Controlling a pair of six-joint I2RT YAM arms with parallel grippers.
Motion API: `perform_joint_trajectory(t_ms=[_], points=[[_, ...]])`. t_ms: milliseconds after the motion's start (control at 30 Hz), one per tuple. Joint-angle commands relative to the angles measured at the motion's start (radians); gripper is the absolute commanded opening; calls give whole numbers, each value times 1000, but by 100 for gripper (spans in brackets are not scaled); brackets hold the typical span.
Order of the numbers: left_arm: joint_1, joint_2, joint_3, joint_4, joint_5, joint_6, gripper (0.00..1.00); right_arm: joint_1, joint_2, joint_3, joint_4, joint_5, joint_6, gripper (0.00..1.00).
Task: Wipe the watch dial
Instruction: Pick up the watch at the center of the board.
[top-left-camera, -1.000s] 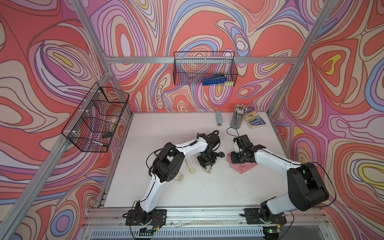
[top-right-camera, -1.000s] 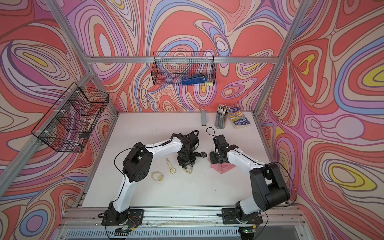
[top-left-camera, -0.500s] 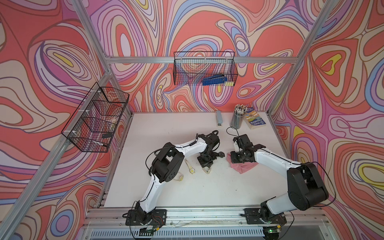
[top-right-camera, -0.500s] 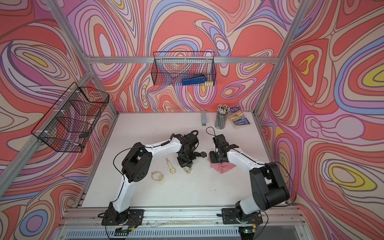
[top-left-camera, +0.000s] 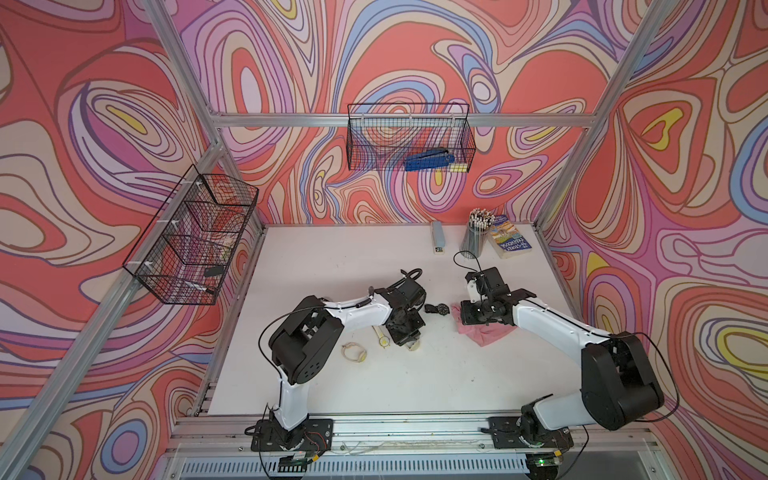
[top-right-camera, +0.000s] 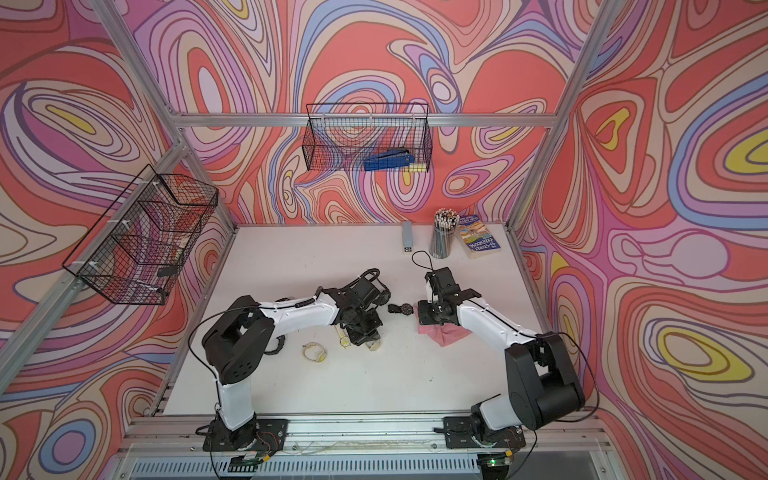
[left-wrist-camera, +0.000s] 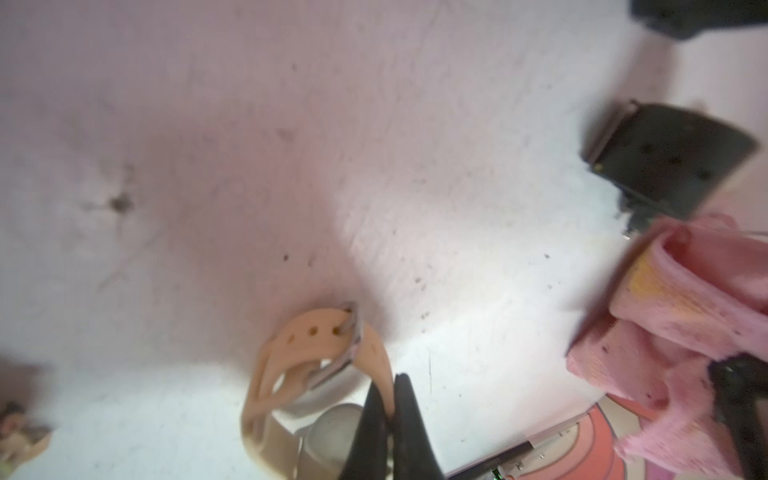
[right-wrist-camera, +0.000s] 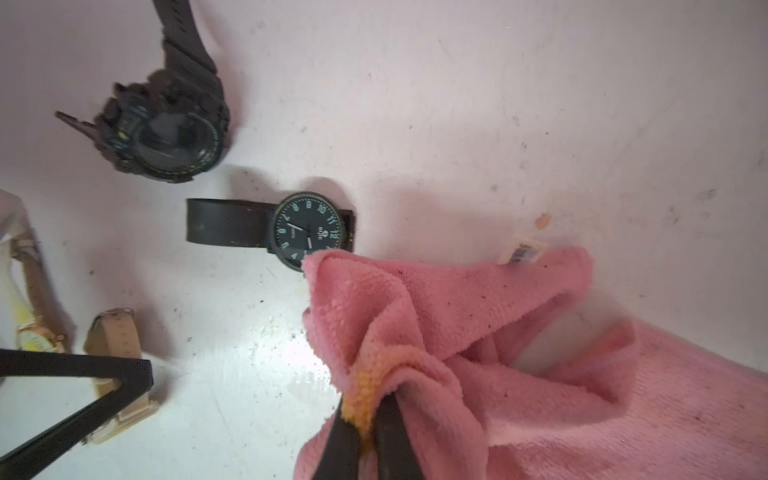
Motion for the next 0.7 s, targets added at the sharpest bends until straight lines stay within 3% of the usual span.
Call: perform_joint_trajectory(t_ms=[0, 267, 667], points=[[4, -88, -72, 288, -29, -49, 0, 3, -50, -25, 41, -64, 27, 0], [40, -139, -180, 557, 40, -41, 0, 39, -190, -127, 172, -135, 93, 0], [93, -160, -223, 773, 154, -86, 0, 288, -256, -163, 363, 32, 131, 0]])
